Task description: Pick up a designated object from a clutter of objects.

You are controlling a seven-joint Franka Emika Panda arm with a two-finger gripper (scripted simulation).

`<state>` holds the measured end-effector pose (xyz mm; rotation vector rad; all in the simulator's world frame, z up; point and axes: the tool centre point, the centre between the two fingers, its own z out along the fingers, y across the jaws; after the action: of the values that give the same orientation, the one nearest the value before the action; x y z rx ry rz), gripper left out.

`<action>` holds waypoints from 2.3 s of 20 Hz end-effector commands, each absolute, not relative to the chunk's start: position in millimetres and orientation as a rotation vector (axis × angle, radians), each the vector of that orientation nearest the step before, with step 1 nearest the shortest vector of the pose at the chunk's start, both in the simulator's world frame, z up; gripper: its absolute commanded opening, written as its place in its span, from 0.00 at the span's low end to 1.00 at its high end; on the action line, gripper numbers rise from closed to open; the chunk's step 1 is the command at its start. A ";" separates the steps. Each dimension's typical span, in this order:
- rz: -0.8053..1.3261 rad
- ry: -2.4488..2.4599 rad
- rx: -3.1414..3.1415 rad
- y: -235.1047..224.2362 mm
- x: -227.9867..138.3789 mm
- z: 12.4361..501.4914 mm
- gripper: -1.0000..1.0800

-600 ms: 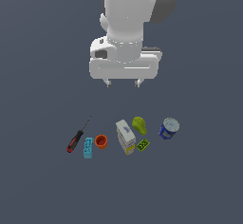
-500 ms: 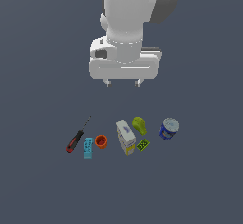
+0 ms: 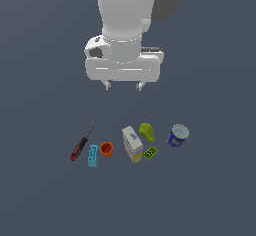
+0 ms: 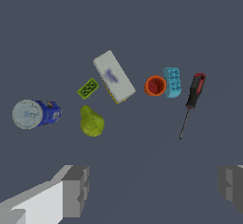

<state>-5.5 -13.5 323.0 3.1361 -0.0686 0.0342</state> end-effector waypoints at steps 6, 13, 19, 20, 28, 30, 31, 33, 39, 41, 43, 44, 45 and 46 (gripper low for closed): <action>0.033 -0.086 3.140 -19.7 -0.9 314.9 0.96; 0.028 -0.145 3.149 -44.1 14.5 282.6 0.96; 0.022 -0.232 3.154 -81.8 30.4 233.8 0.96; 0.021 -0.250 3.153 -89.8 32.7 223.5 0.96; 0.011 -0.392 3.136 -155.4 38.7 139.3 0.96; 0.009 -0.420 3.129 -168.8 37.3 122.0 0.96; 0.008 -0.432 3.126 -174.8 36.3 114.1 0.96; 0.006 -0.453 3.119 -185.5 34.2 100.2 0.96; 0.001 -0.495 3.105 -206.7 28.2 72.2 0.96; 0.000 -0.502 3.102 -210.3 27.0 67.5 0.96; 0.000 -0.506 3.101 -212.1 26.3 65.2 0.96; 0.000 -0.506 3.101 -212.1 26.3 64.9 0.96; -0.002 -0.505 3.101 -211.3 26.1 66.0 0.96; -0.002 -0.505 3.101 -211.3 26.1 65.6 0.96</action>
<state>25.8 -211.6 65.6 3.1012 -0.5056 -0.0028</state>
